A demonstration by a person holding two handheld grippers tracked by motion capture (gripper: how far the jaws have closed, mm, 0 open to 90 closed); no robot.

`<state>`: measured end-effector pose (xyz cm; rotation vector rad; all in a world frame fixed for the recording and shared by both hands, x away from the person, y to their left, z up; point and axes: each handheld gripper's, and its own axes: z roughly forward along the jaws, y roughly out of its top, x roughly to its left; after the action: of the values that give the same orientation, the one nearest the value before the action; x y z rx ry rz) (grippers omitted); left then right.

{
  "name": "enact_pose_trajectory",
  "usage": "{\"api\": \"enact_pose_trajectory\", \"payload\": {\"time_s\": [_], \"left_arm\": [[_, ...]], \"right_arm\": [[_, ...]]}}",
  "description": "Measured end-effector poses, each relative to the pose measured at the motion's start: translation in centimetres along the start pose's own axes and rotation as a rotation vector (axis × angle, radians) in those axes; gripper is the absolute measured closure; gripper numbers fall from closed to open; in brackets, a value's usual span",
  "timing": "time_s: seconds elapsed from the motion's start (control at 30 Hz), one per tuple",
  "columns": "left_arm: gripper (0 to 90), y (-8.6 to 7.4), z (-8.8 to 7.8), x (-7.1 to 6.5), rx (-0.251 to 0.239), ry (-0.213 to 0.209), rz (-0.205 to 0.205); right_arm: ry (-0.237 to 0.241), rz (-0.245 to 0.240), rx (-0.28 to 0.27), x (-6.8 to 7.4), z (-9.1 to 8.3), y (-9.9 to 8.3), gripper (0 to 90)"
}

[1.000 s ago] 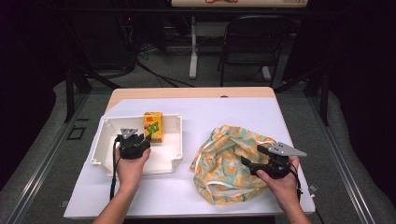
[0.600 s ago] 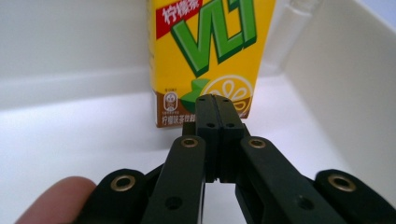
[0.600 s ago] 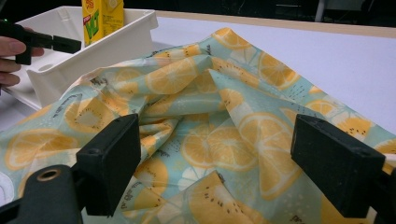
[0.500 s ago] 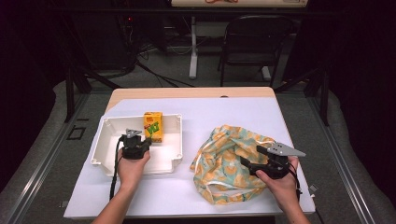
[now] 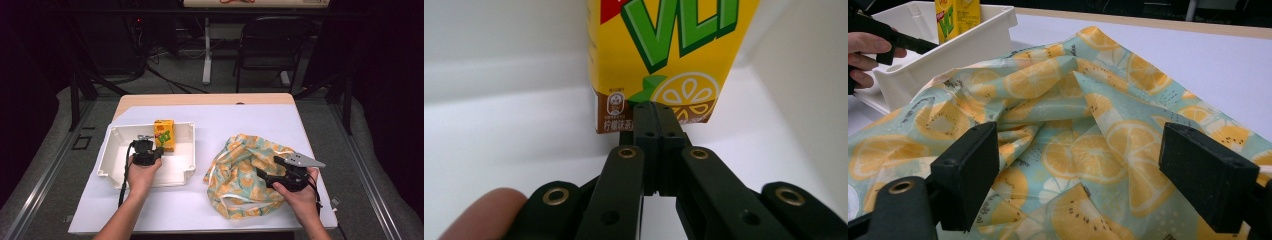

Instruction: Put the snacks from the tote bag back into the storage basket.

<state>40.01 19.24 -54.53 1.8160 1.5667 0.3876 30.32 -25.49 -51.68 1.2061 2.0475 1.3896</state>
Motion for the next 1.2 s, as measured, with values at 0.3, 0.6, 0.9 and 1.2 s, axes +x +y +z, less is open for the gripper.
{"api": "enact_pose_trajectory", "payload": {"time_s": [0.3,0.6,0.9,1.2], "left_arm": [[90.0,0.8,0.3,-0.2,0.000,-0.020,-0.024],[90.0,0.7,1.5,0.0,0.010,-0.022,-0.033],[90.0,0.7,1.7,-0.2,-0.026,-0.057,-0.042],[72.7,0.7,0.8,-0.3,-0.069,-0.076,-0.021]], "right_arm": [[-0.003,-0.002,0.000,-0.1,0.0,0.0,16.0],[-0.007,0.000,-0.002,-0.2,-0.1,0.0,16.2],[-0.007,-0.003,0.004,-0.2,-0.1,0.0,16.5],[-0.011,0.000,-0.001,-0.3,-0.1,-0.1,16.5]]}}
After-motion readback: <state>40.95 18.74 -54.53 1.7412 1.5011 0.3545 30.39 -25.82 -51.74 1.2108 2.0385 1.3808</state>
